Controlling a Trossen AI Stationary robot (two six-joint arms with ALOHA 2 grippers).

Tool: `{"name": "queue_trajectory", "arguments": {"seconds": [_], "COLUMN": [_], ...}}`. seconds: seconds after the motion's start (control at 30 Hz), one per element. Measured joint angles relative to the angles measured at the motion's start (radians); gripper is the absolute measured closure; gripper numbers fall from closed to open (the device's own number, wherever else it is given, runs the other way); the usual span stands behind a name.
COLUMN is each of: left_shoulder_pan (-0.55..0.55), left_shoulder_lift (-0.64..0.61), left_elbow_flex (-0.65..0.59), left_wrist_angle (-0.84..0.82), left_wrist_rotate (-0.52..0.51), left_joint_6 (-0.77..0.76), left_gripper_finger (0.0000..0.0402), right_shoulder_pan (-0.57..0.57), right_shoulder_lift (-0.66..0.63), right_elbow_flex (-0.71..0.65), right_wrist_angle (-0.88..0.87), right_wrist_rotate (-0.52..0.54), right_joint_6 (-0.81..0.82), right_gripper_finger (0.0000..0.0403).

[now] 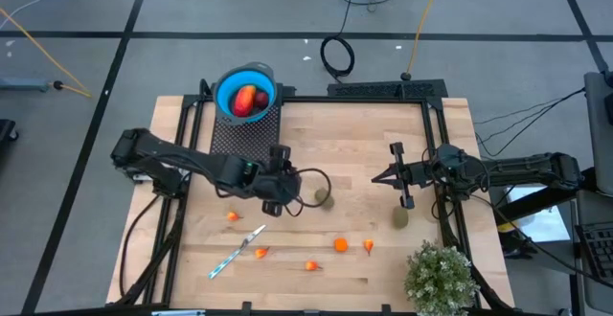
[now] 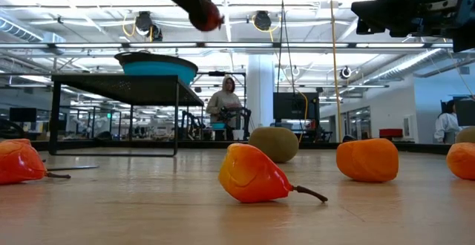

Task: Pick & Place Fruit
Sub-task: Put the pomegranate into the blue strainer bowl on the shelf

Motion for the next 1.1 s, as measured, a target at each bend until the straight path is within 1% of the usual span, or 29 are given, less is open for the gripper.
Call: {"name": "queue_trajectory", "arguments": {"seconds": [0.23, 0.67, 0.87, 1.1], "left_shoulder_pan": [0.0, 0.0, 0.01, 0.062], "left_shoulder_lift": [-0.052, -0.054, -0.059, -0.065], "left_elbow_flex": [0.0, 0.0, 0.0, 0.0], "left_wrist_angle": [0.01, 0.015, 0.033, 0.039], "left_wrist_rotate": [-0.003, 0.005, 0.024, 0.026], "left_joint_6": [0.0, -0.007, -0.045, -0.133], "left_gripper_finger": [0.0215, 0.0215, 0.0215, 0.0215], "right_shoulder_pan": [0.0, 0.0, 0.0, 0.0], "right_shoulder_lift": [0.001, 0.001, 0.001, -0.001], "right_elbow_flex": [0.0, 0.0, 0.0, 0.0], "right_wrist_angle": [0.0, -0.001, 0.001, 0.003], "right_wrist_rotate": [0.0, 0.0, 0.0, 0.005], "right_joint_6": [0.0, 0.0, 0.0, 0.001], "right_gripper_finger": [0.0403, 0.0403, 0.0403, 0.0403]}}
